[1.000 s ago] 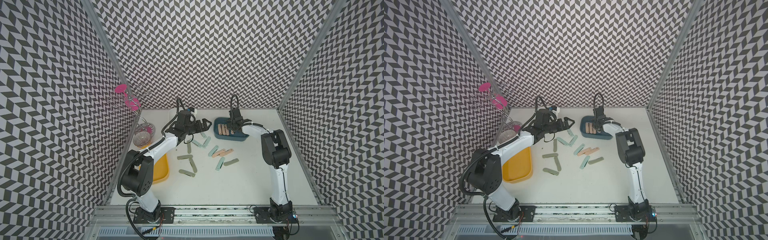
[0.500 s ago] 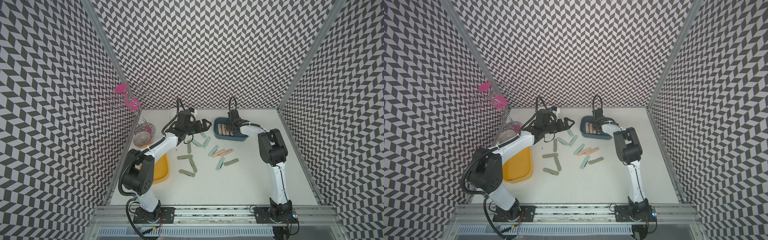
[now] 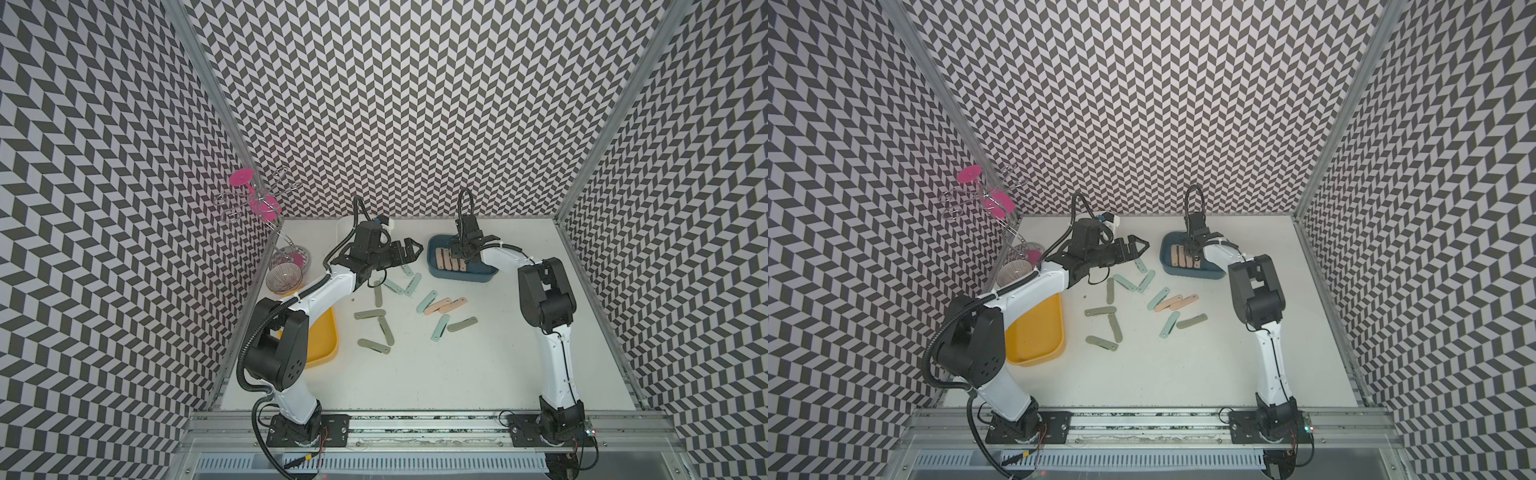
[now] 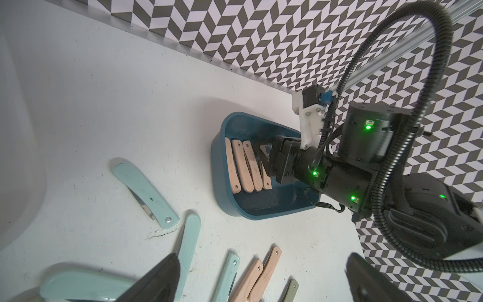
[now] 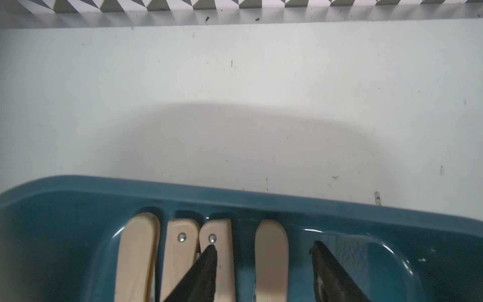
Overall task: Place the fruit knives into the storage box by color
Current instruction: Place the fruit knife in the storage box, then adjust the fruit knife at the center of the board.
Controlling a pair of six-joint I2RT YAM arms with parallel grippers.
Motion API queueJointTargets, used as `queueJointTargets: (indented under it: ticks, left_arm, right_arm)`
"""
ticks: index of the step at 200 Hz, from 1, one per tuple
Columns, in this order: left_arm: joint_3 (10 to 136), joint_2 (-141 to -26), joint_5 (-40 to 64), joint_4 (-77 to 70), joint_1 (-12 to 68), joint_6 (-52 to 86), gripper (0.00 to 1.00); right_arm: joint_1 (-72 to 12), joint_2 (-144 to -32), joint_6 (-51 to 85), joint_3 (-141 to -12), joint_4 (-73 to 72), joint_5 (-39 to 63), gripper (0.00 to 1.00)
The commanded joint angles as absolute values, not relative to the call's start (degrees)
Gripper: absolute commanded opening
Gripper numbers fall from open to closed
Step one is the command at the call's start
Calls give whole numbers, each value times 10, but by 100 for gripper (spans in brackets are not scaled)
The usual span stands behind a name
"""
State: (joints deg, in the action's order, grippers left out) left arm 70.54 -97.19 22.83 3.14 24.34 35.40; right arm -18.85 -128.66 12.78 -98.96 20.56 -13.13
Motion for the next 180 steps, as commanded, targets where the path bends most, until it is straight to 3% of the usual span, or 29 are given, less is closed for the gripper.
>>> queueJointTargets:
  ticks: [1, 112, 180]
  left_arm:
    - [692, -960, 224, 40, 242, 341, 99]
    - [579, -927, 202, 43, 313, 329, 99]
    - [566, -978, 177, 8, 400, 347, 99]
  right_arm:
    - [-188, -1216, 141, -977, 205, -122, 60]
    - [-189, -925, 236, -649, 125, 15, 73]
    - [-189, -838, 249, -527, 114, 29, 81]
